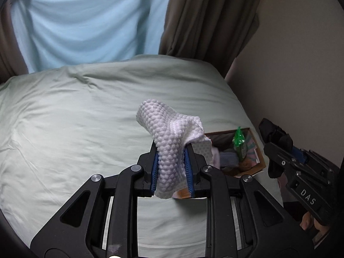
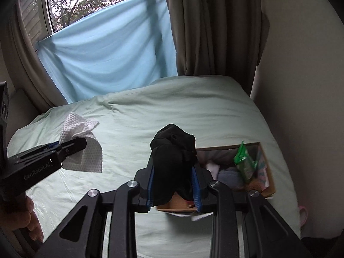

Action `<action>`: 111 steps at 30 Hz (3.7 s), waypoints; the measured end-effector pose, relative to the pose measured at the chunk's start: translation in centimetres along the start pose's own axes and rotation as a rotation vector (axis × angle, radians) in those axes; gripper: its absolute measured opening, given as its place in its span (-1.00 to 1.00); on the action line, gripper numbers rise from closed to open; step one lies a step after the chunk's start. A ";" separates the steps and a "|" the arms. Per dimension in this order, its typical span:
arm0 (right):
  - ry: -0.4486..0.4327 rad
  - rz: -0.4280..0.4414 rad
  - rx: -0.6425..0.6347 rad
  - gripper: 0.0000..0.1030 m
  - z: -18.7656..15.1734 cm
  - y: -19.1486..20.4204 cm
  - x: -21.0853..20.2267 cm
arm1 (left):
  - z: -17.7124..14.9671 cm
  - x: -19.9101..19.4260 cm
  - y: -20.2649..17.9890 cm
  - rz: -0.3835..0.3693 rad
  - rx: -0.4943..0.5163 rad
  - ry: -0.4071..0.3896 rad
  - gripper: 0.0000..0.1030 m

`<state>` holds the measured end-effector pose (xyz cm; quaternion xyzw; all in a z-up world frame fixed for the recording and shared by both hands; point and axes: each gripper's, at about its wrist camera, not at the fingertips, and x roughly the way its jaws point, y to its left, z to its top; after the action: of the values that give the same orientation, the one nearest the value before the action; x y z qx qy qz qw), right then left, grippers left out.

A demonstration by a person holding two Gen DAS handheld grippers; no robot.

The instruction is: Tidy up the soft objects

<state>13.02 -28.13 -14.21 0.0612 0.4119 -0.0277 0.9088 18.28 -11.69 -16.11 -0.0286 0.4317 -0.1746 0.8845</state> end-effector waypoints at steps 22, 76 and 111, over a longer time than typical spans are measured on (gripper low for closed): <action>0.344 0.094 0.083 -0.48 -0.5 -13.1 15.1 | -5.6 19.8 -9.7 0.154 0.049 0.364 -0.64; -0.127 0.091 -0.124 0.90 4.6 6.1 -15.0 | -0.5 -21.7 3.2 0.303 -0.033 -0.266 0.99; -0.287 0.006 -0.104 0.90 3.1 7.2 -19.1 | -2.7 -26.6 3.9 0.309 -0.032 -0.394 0.99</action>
<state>3.41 -21.37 2.83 0.0108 0.2785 -0.0119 0.9603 2.27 1.06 1.46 -0.0098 0.2529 -0.0213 0.9672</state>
